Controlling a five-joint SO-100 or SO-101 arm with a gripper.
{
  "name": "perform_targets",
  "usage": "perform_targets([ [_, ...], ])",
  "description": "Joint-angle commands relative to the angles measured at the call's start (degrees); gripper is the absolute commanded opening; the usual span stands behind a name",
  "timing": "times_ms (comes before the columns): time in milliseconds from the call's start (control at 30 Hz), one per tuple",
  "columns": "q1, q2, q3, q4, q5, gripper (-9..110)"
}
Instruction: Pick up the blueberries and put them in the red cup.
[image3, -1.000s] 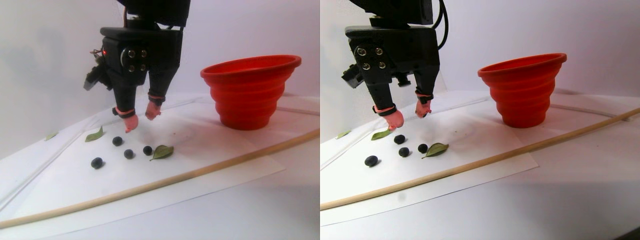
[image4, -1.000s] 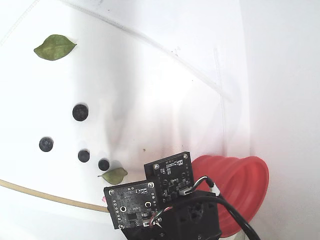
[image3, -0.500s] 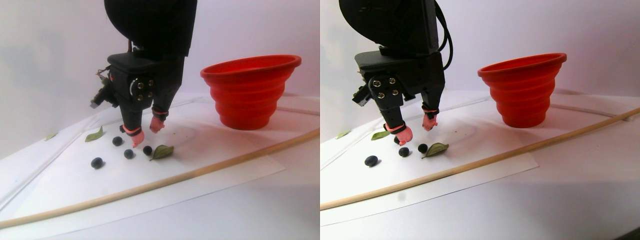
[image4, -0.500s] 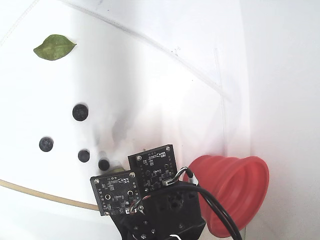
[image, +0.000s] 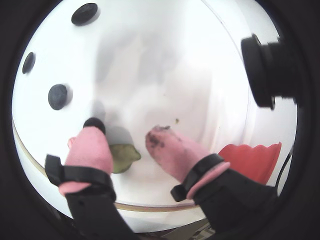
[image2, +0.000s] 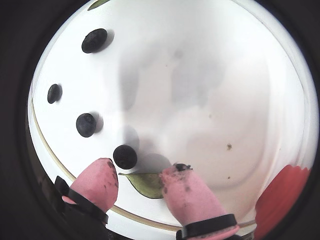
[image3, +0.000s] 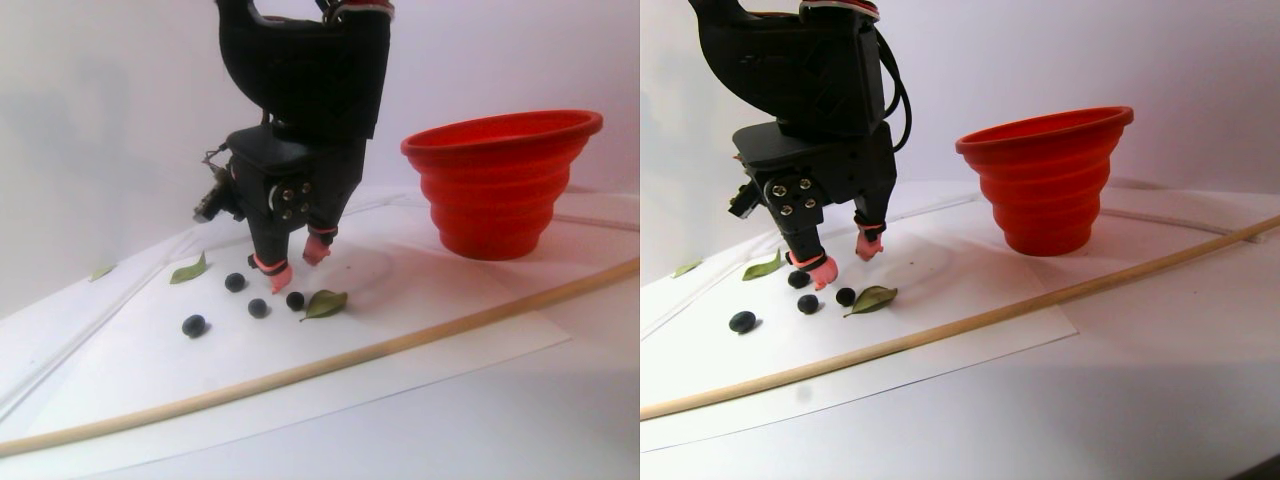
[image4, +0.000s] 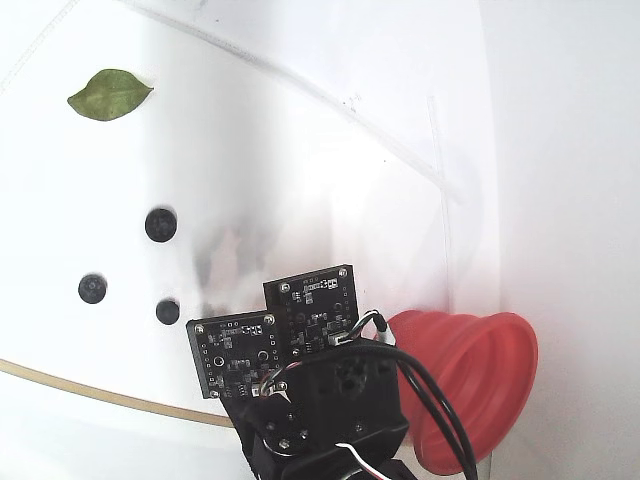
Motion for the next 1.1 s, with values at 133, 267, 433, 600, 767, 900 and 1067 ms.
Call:
perform_targets([
  [133, -1.32, -0.53, -0.18, -1.41, 0.62, 17],
  [267, -1.23, -1.14, -0.09, -1.58, 0.62, 17],
  [433, -1.49, -1.85, 0.26, -1.93, 0.70, 17],
  [600, -1.67, -5.54, -0.35, -5.10, 0.26, 17],
  [767, -1.85, -7.12, -0.70, -6.50, 0.09, 17],
  [900, -1.85, -8.00, -1.67, -6.77, 0.09, 17],
  [1067, -2.29, -9.58, -3.08, -7.38, 0.62, 17],
])
